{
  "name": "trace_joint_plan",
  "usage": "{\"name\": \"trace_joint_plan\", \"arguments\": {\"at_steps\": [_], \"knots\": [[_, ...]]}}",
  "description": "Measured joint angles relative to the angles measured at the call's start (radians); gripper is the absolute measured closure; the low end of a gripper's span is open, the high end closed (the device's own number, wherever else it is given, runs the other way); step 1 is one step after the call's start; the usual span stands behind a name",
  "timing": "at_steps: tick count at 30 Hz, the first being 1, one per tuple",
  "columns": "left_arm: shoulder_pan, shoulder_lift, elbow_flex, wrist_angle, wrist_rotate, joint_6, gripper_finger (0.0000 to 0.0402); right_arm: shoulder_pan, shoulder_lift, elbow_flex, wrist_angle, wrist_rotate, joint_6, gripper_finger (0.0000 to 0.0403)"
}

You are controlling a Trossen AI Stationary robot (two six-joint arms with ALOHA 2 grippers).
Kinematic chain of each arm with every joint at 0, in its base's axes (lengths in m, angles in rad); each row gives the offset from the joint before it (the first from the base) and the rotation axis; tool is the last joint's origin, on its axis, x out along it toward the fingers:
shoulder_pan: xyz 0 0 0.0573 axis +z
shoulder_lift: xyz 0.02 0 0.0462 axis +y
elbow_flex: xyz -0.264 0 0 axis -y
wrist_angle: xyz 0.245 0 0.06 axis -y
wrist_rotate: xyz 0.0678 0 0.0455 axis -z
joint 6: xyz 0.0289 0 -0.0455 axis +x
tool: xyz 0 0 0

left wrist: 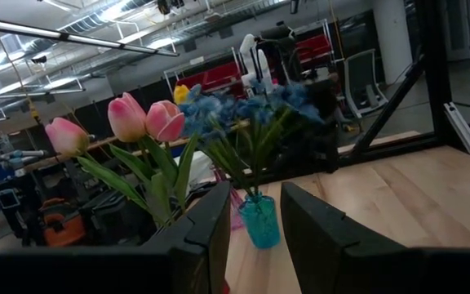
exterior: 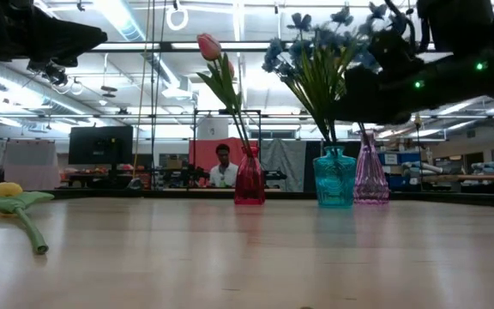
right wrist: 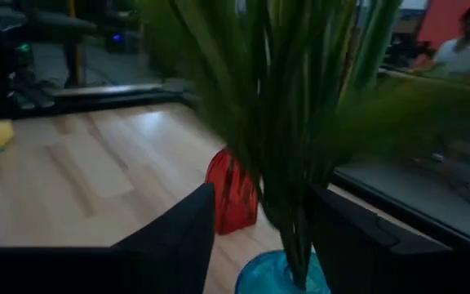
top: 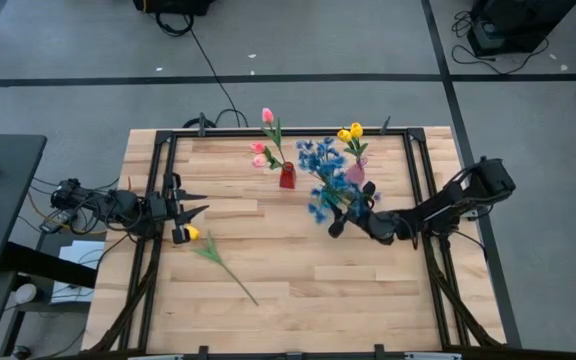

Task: Sort flowers into vase by color
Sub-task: Put the blue flowers into the blue vase

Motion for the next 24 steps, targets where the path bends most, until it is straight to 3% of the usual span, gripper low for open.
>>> {"name": "trace_joint_plan", "arguments": {"at_steps": [6, 12, 15, 18, 20, 24], "knots": [[0.0, 0.0, 0.0, 0.014, -0.008, 0.0, 0.0286, 0.118, 0.0, 0.107, -0.17, 0.157, 0.07, 0.0208], [0.0, 0.0, 0.0, 0.061, -0.004, -0.073, 0.0286, 0.2, 0.0, 0.225, -0.512, 0.157, 0.349, 0.0218], [0.0, 0.0, 0.0, 0.098, 0.005, -0.111, 0.0286, 0.201, -0.012, 0.256, -0.682, 0.17, 0.386, 0.0218], [0.0, 0.0, 0.0, 0.115, 0.009, -0.122, 0.0286, 0.121, -0.095, 0.269, -0.828, 0.221, 0.399, 0.0219], [0.0, 0.0, 0.0, 0.125, 0.012, -0.138, 0.0286, 0.053, -0.171, 0.269, -0.869, 0.182, 0.431, 0.022], [0.0, 0.0, 0.0, 0.128, 0.014, -0.123, 0.0286, -0.033, -0.262, 0.269, -0.876, -0.026, 0.386, 0.0228]]}}
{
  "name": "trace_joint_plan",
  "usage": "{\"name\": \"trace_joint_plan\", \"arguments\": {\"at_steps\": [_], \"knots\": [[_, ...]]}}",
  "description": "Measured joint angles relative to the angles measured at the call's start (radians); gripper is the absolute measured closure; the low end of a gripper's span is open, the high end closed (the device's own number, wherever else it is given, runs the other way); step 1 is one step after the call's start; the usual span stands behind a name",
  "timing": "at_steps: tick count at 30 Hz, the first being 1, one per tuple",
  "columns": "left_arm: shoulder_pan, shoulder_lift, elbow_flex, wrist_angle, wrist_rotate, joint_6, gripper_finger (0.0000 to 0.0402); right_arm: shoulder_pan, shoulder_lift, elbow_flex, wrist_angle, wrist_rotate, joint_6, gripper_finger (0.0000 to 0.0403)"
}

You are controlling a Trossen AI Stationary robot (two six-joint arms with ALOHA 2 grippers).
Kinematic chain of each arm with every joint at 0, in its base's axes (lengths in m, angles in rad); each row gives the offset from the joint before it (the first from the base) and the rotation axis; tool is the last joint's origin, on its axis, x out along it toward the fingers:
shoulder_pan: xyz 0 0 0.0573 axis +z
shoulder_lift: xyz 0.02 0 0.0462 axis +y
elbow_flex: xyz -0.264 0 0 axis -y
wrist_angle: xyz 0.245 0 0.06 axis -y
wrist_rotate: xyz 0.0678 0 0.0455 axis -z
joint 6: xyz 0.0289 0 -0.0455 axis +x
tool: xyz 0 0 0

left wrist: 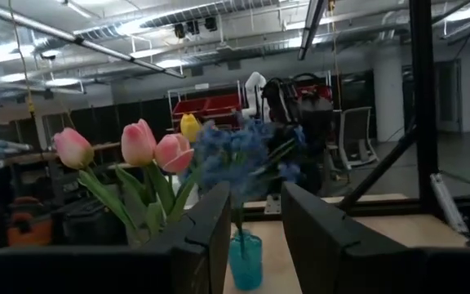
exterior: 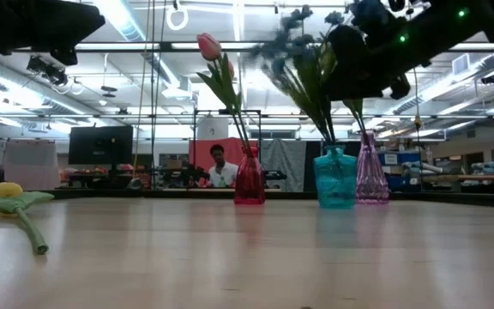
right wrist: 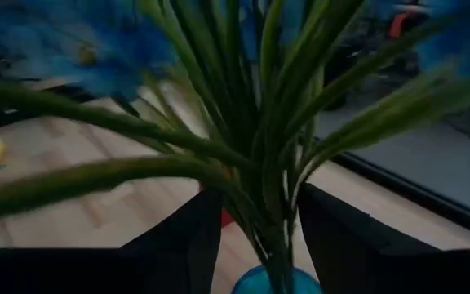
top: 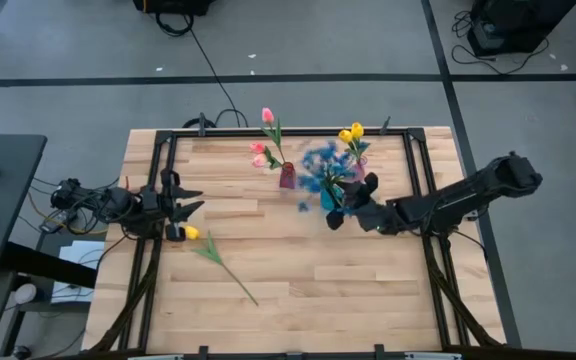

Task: Sort flowers into vase by color
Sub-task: Put the blue flowers into the blue vase, then put the yellow tulip into the pink vase

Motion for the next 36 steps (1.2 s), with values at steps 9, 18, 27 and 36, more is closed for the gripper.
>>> {"name": "trace_joint_plan", "arguments": {"at_steps": [9, 18, 27, 36], "knots": [[0.0, 0.0, 0.0, -0.008, -0.003, 0.062, 0.0286, 0.001, -0.037, 0.0, -0.144, -0.035, 0.006, 0.0245], [0.0, 0.0, 0.0, -0.039, -0.005, 0.022, 0.0286, -0.017, -0.17, 0.0, -0.396, -0.245, 0.203, 0.0165], [0.0, 0.068, 0.016, -0.204, 0.018, -0.158, 0.0286, 0.056, -0.272, -0.001, -0.454, -0.415, 0.347, 0.0125], [-0.001, 0.457, 0.139, -0.154, 0.161, -0.308, 0.0286, 0.218, -0.269, -0.001, -0.396, -0.253, 0.352, 0.0143]]}}
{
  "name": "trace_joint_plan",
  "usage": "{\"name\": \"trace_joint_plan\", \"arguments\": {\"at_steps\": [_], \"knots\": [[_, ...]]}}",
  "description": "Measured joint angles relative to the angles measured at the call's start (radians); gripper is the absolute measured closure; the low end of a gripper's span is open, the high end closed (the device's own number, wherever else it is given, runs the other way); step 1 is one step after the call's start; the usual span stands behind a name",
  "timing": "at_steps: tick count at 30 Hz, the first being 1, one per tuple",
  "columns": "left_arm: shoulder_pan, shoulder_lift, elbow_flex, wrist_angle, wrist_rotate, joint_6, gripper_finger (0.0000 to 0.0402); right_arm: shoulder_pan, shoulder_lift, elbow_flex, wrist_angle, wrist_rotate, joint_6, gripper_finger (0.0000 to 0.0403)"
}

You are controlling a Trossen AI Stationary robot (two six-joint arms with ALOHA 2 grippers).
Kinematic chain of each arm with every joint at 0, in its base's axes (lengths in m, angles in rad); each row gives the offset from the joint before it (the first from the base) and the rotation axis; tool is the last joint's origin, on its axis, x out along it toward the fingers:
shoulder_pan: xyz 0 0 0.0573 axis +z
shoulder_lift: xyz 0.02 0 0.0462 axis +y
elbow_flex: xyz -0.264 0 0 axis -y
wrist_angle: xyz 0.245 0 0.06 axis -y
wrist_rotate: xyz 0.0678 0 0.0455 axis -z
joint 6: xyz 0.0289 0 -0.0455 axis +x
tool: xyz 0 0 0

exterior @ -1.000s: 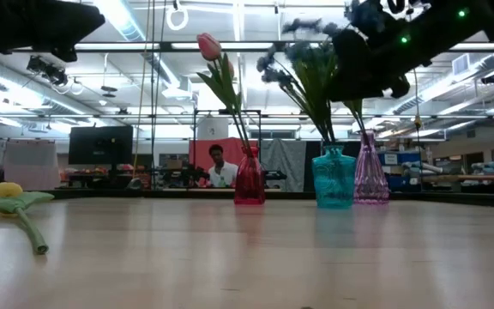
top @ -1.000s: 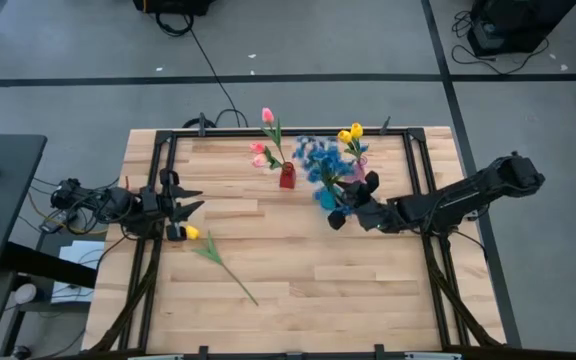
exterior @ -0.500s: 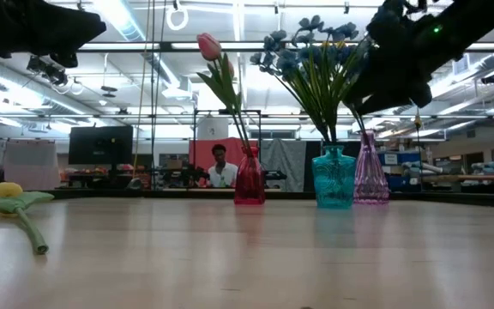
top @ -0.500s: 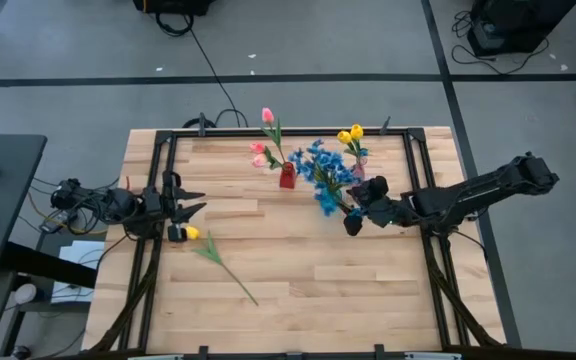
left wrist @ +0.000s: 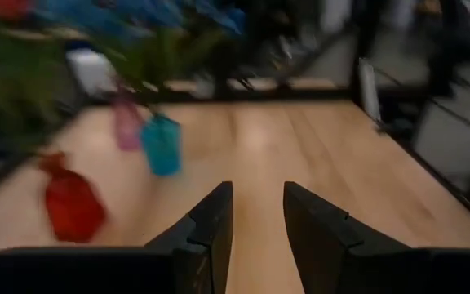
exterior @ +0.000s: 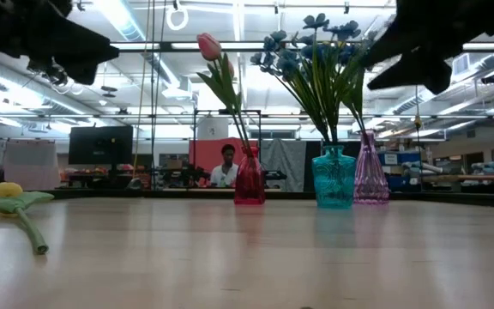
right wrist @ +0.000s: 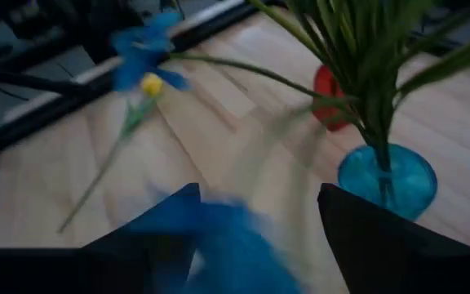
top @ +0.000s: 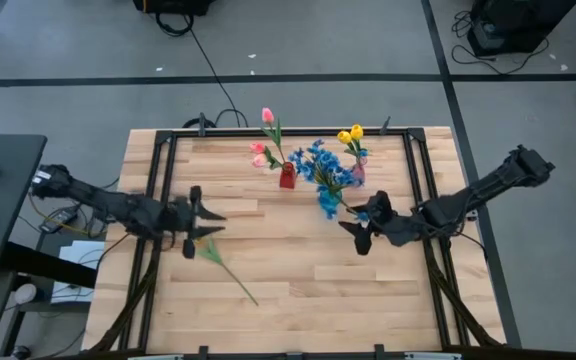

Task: Sort flowers into vase by color
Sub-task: Put the yellow tulip into the pink vase

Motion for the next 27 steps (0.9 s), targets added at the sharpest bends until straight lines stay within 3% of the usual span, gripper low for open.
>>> {"name": "trace_joint_plan", "arguments": {"at_steps": [7, 15, 27], "knots": [[-0.025, 0.282, 0.084, -0.036, 0.297, -0.067, 0.0286, 0.094, 0.075, 0.0, 0.164, 0.056, 0.0, 0.0154], [-0.085, 0.428, 0.2, -0.315, 0.292, -0.108, 0.0286, 0.161, 0.219, 0.0, 0.338, 0.066, 0.0, 0.0156], [-0.114, 0.549, 0.227, -0.47, 0.276, -0.105, 0.0286, 0.184, 0.397, 0.0, 0.486, 0.116, -0.002, 0.0156]]}}
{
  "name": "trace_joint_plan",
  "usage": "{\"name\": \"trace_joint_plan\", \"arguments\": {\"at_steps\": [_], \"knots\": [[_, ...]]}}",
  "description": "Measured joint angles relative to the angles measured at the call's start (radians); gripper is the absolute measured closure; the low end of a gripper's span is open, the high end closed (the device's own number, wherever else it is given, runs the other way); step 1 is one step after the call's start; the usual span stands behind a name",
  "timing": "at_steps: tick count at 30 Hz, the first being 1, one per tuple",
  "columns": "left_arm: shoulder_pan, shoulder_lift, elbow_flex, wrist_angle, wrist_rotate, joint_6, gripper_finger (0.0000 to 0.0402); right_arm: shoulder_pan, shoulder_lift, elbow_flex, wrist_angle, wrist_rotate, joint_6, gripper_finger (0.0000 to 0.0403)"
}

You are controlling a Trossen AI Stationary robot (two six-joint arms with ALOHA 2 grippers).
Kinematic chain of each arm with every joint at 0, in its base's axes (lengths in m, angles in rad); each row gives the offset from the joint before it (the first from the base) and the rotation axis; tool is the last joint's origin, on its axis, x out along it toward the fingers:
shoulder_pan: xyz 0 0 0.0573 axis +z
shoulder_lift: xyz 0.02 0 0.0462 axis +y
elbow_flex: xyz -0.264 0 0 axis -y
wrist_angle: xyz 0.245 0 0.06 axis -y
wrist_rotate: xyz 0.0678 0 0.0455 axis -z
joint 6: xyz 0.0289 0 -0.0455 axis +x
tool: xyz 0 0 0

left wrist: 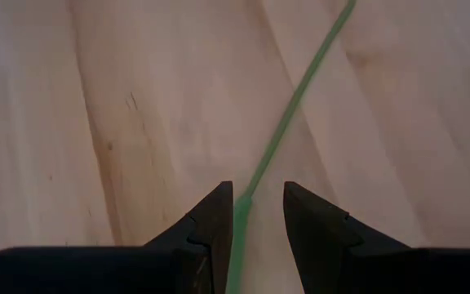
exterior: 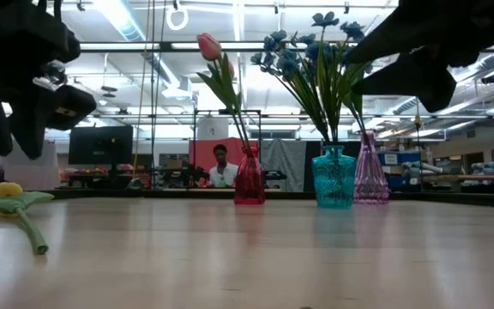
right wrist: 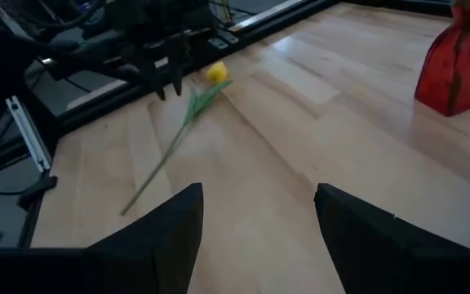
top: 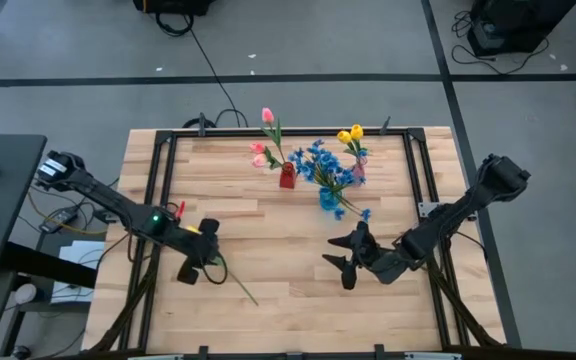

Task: Sort flowers into vase by color
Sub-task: Put the yellow tulip into the pink vase

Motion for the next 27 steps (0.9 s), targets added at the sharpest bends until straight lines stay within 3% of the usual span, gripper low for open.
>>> {"name": "trace_joint_plan", "arguments": {"at_steps": [9, 27], "knots": [[0.001, 0.07, 0.0, 0.028, -0.068, 0.037, 0.0286, -0.056, 0.075, 0.0, 0.054, -0.05, -0.002, 0.0156], [-0.013, 0.256, -0.001, 0.071, -0.036, 0.201, 0.0286, -0.087, 0.154, 0.0, 0.214, -0.059, -0.113, 0.0156]]}}
